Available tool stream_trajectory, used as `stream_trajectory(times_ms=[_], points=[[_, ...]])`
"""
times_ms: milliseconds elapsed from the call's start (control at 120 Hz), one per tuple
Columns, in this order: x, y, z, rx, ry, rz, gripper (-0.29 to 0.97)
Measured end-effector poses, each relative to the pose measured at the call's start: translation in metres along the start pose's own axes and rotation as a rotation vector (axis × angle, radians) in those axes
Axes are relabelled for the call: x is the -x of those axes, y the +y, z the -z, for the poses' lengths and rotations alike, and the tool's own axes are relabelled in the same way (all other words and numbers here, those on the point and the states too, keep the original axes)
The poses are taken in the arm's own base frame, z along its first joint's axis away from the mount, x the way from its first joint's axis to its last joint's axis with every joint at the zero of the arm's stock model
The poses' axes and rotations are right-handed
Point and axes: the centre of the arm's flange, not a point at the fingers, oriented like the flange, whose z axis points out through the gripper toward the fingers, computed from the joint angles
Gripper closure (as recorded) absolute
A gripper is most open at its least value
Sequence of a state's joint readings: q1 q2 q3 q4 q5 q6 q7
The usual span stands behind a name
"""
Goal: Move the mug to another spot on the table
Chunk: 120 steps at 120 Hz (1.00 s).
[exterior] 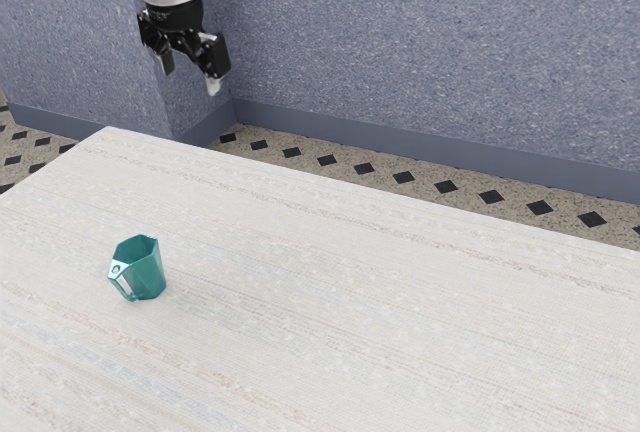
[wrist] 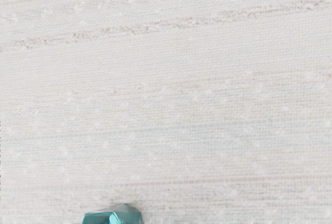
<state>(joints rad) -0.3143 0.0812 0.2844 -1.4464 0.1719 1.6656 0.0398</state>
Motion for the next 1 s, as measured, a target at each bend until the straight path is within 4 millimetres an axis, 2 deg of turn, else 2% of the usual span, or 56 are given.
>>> stream_trajectory(times_ms=[75,142,300,475,642,700,808,1000], points=[[-0.001,-0.001,-0.015,-0.005,-0.036,0.000,0.00],[0.011,0.000,-0.034,0.004,-0.086,-0.007,0.00],[0.057,-0.015,-0.089,0.039,-0.227,0.004,0.00],[0.118,-0.025,-0.132,0.116,-0.292,0.035,0.00],[0.166,-0.055,-0.196,0.171,-0.331,0.141,0.00],[0.179,-0.057,-0.216,0.185,-0.337,0.162,0.00],[0.190,-0.070,-0.255,0.200,-0.336,0.221,0.00],[0.182,-0.104,-0.328,0.253,-0.293,0.342,0.00]])
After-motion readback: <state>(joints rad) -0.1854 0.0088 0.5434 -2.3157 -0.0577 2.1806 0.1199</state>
